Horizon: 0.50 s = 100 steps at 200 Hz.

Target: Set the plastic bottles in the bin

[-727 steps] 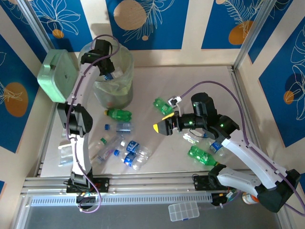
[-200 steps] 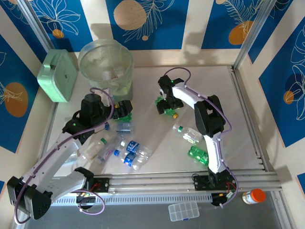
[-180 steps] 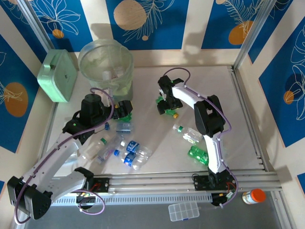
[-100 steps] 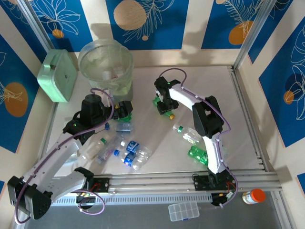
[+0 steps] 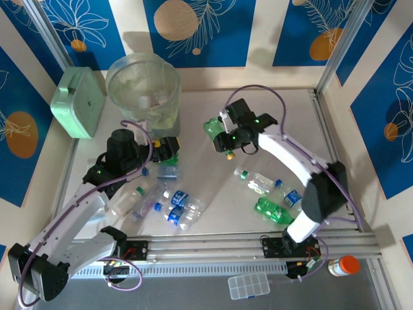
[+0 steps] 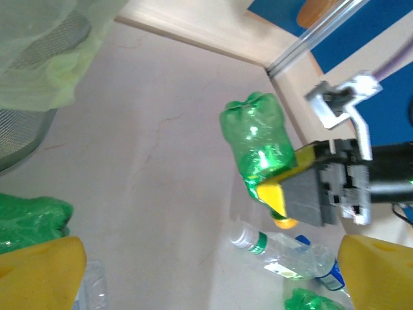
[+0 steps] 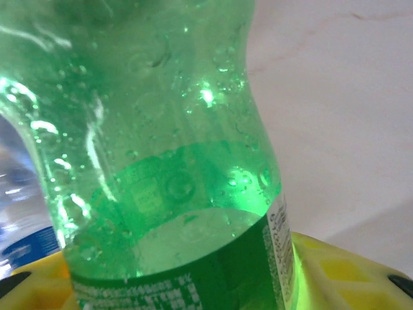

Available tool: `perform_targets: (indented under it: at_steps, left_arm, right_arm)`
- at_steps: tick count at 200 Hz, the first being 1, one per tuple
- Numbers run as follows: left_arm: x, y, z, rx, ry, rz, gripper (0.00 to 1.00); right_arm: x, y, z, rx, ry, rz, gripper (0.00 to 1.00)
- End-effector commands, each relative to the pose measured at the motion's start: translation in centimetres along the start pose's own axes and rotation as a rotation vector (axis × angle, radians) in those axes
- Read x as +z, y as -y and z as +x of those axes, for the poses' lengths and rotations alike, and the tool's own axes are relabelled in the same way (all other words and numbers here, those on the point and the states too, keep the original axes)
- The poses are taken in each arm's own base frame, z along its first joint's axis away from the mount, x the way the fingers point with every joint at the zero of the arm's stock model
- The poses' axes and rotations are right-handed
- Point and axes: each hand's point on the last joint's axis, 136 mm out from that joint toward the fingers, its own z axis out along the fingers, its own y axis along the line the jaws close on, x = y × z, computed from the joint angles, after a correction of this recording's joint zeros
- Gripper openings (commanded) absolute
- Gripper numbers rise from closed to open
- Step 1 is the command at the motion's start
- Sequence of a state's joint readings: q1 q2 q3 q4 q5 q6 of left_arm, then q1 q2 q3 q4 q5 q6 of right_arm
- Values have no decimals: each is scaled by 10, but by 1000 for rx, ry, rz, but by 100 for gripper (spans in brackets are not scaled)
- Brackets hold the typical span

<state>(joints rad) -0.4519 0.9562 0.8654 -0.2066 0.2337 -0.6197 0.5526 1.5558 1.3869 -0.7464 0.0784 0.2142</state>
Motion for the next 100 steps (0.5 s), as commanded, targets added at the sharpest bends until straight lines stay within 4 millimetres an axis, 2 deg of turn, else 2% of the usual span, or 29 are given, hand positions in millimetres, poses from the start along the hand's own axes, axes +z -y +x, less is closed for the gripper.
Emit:
perform_targets:
  at_steps: [1,30,60,100]
  left_arm:
    - [-6,33,-11,47,35,166,99]
    - [-5,77,-11,77,10,387,99]
    - [-12,115,-10,110,2,555,99]
    - [-22,156,7,182,-29,748,99]
  right_arm:
    - [-30,-50,3,-12,77,-252,48]
    - [-73,-88,14,-41,148,-462,48]
    - [-106,-112,24,-77,203,-584,48]
    - [-127,-127,31,-74,215,-690,48]
